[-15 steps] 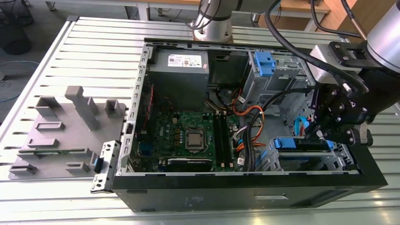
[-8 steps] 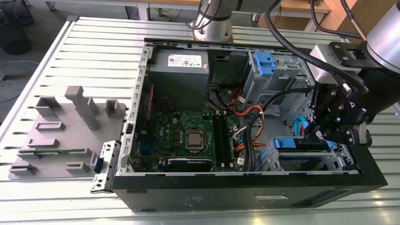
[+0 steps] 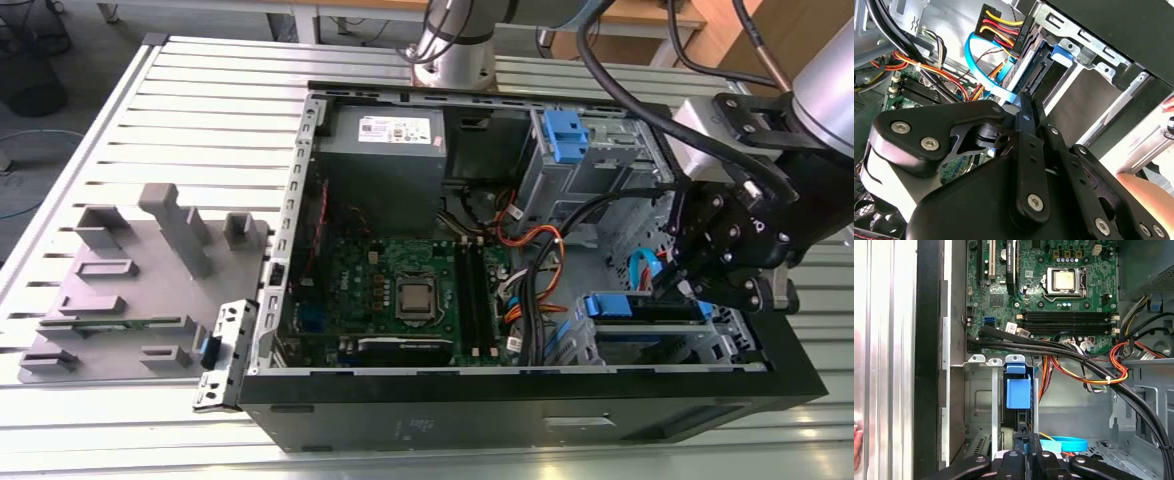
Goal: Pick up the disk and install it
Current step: 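Insert the first disk wire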
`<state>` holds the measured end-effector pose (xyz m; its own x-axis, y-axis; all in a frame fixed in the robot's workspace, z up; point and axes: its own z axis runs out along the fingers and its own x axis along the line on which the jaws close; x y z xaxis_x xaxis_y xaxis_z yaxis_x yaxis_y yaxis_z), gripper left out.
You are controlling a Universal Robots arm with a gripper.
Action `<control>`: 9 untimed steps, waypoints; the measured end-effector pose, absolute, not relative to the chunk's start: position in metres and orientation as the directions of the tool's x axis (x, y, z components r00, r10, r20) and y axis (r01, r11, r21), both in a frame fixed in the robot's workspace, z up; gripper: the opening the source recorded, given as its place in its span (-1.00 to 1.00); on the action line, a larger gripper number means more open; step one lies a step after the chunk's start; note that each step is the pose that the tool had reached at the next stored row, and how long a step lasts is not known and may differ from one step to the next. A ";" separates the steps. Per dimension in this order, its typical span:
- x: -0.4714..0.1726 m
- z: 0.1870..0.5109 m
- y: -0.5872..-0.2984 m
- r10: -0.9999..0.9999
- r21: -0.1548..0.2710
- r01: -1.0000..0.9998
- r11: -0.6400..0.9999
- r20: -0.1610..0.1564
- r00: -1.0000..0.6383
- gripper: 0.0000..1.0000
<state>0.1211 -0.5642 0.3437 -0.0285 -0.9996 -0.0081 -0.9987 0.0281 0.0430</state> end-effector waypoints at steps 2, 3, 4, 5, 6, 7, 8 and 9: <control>0.122 0.343 -0.564 -1.000 0.047 -0.999 0.028 -0.008 -0.029 -0.68; 0.122 0.343 -0.564 -1.000 0.047 -0.999 0.028 -0.008 -0.029 -0.68; 0.122 0.343 -0.564 -1.000 0.047 -0.998 0.028 -0.008 -0.029 -0.68; 0.122 0.343 -0.564 -1.000 0.047 -0.998 0.028 -0.008 -0.029 -0.68; 0.122 0.343 -0.564 -1.000 0.047 -0.998 0.028 -0.008 -0.029 -0.68; 0.122 0.342 -0.564 -1.000 0.047 -0.998 0.028 -0.008 -0.029 -0.68; 0.122 0.342 -0.564 -1.000 0.047 -0.998 0.028 -0.008 -0.029 -0.68; 0.122 0.342 -0.564 -1.000 0.047 -0.998 0.028 -0.008 -0.029 -0.68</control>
